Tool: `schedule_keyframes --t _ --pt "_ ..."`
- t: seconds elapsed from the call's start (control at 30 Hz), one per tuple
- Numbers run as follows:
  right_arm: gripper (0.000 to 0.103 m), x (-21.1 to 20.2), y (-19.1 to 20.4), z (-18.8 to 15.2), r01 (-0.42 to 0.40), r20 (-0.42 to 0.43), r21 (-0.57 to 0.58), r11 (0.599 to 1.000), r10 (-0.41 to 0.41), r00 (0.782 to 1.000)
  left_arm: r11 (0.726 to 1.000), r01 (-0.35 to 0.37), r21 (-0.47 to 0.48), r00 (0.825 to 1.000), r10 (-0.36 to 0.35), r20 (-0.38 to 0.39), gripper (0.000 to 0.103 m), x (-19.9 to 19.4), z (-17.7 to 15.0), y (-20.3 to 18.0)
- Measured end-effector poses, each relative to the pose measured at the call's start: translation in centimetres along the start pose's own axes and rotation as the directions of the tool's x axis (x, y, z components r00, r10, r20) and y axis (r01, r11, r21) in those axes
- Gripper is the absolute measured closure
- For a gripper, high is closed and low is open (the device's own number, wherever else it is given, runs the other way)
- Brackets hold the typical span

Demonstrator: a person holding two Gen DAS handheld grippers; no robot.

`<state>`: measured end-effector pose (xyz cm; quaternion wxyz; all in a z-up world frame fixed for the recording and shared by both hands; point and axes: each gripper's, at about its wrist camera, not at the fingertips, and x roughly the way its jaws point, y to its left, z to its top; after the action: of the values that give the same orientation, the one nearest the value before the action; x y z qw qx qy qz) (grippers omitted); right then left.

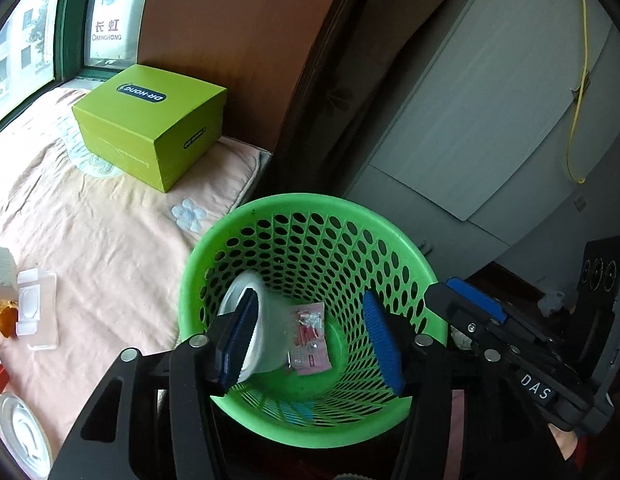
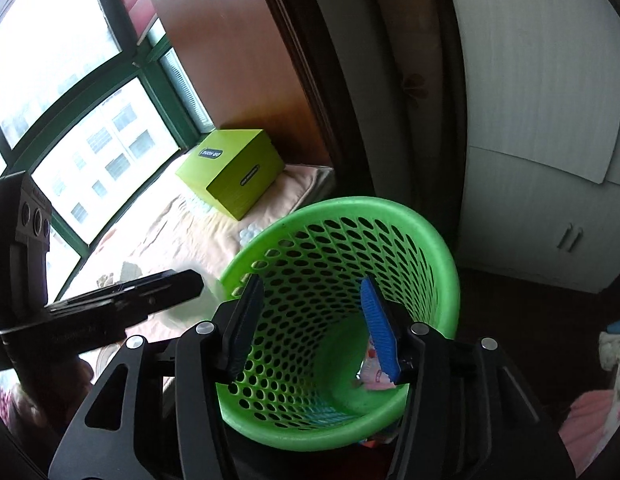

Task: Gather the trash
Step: 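Open the right gripper and left gripper over the green basket, then grasp the white round lid with the left gripper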

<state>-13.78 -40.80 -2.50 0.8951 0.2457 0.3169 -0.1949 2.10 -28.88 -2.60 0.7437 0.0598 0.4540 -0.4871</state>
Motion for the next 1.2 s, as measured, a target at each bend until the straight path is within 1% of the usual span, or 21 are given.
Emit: schedule_keyframes --t 0.1,0.13,0.2,0.27,0.37,0.43,0.47,0.5,0.53,0.6,0.67,0.7,0.77,0.8,0.83,0.9,1.0,1.1,1.2 --pt "0.051 0.1 0.4 0.0 -0.013 -0.003 -0.005 1.0 0.013 1.0 1.0 -0.002 -0.002 1.0 0.002 -0.005 0.049 -0.2 -0.3 0.2" --pt "0.05 0.1 0.5 0.0 -0.019 -0.002 -0.008 1.0 0.019 1.0 1.0 -0.007 -0.005 1.0 0.007 -0.003 0.047 -0.3 -0.4 0.4" --pt "0.046 0.2 1.1 -0.1 -0.028 0.001 -0.019 0.999 0.028 1.0 0.999 -0.031 -0.023 0.999 0.031 0.014 0.041 -1.2 -0.7 1.0" --pt "0.042 0.4 2.1 -0.2 -0.047 -0.003 -0.039 0.998 0.047 0.999 0.998 -0.048 -0.043 0.998 0.049 0.026 0.041 -2.1 -1.1 1.9" --pt "0.038 0.9 3.7 -0.3 -0.076 -0.016 -0.067 0.995 0.075 0.997 0.992 -0.089 -0.092 0.995 0.093 0.039 0.039 -3.5 -2.0 3.9" --pt "0.036 1.4 5.0 -0.4 -0.097 -0.026 -0.087 0.991 0.095 0.995 0.983 -0.135 -0.127 0.989 0.14 0.037 0.038 -4.4 -2.8 5.5" --pt "0.034 1.6 5.5 -0.4 -0.106 -0.032 -0.097 0.99 0.104 0.994 0.977 -0.156 -0.142 0.986 0.163 0.037 0.038 -4.9 -3.2 6.4" --pt "0.033 1.8 6.1 -0.5 -0.116 -0.038 -0.106 0.988 0.112 0.993 0.971 -0.178 -0.162 0.982 0.186 0.035 0.034 -5.4 -3.7 7.3" --pt "0.032 2.1 6.8 -0.6 -0.129 -0.046 -0.116 0.985 0.124 0.991 0.963 -0.198 -0.183 0.978 0.208 0.036 0.033 -5.9 -4.2 8.2" --pt "0.032 2.6 8.0 -0.7 -0.146 -0.059 -0.136 0.98 0.139 0.988 0.946 -0.232 -0.225 0.969 0.245 0.035 0.033 -7.0 -5.2 10.1" --pt "0.031 3.2 9.3 -0.8 -0.165 -0.074 -0.156 0.974 0.155 0.985 0.927 -0.266 -0.265 0.958 0.285 0.032 0.029 -7.9 -6.1 12.0" --pt "0.031 3.4 10.0 -0.9 -0.177 -0.08 -0.165 0.97 0.166 0.983 0.913 -0.287 -0.289 0.951 0.308 0.029 0.024 -8.5 -6.7 12.9" --pt "0.029 3.7 11.2 -1.1 -0.191 -0.088 -0.188 0.963 0.177 0.98 0.895 -0.314 -0.317 0.94 0.339 0.026 0.023 -9.4 -7.7 14.5" --pt "0.029 3.8 11.8 -1.2 -0.199 -0.092 -0.197 0.96 0.184 0.979 0.883 -0.333 -0.329 0.933 0.36 0.022 0.022 -9.8 -8.3 15.2" --pt "0.029 4.0 12.3 -1.3 -0.209 -0.099 -0.204 0.956 0.192 0.976 0.871 -0.352 -0.342 0.924 0.381 0.018 0.017 -10.3 -8.8 16.0" --pt "0.028 4.3 13.3 -1.6 -0.223 -0.111 -0.216 0.951 0.203 0.973 0.847 -0.384 -0.368 0.909 0.416 0.008 0.014 -11.0 -10.0 17.4" --pt "0.028 4.8 14.6 -2.0 -0.242 -0.128 -0.232 0.942 0.217 0.968 0.814 -0.416 -0.405 0.895 0.445 -0.025 0.009 -11.9 -11.8 19.6" --pt "0.027 5.4 15.6 -2.5 -0.26 -0.153 -0.239 0.935 0.229 0.961 0.784 -0.446 -0.433 0.882 0.467 -0.062 0.008 -12.1 -13.5 21.3" --pt "0.027 6.1 16.8 -3.1 -0.277 -0.181 -0.255 0.926 0.236 0.955 0.768 -0.469 -0.437 0.874 0.474 -0.105 0.007 -11.8 -14.9 22.8"
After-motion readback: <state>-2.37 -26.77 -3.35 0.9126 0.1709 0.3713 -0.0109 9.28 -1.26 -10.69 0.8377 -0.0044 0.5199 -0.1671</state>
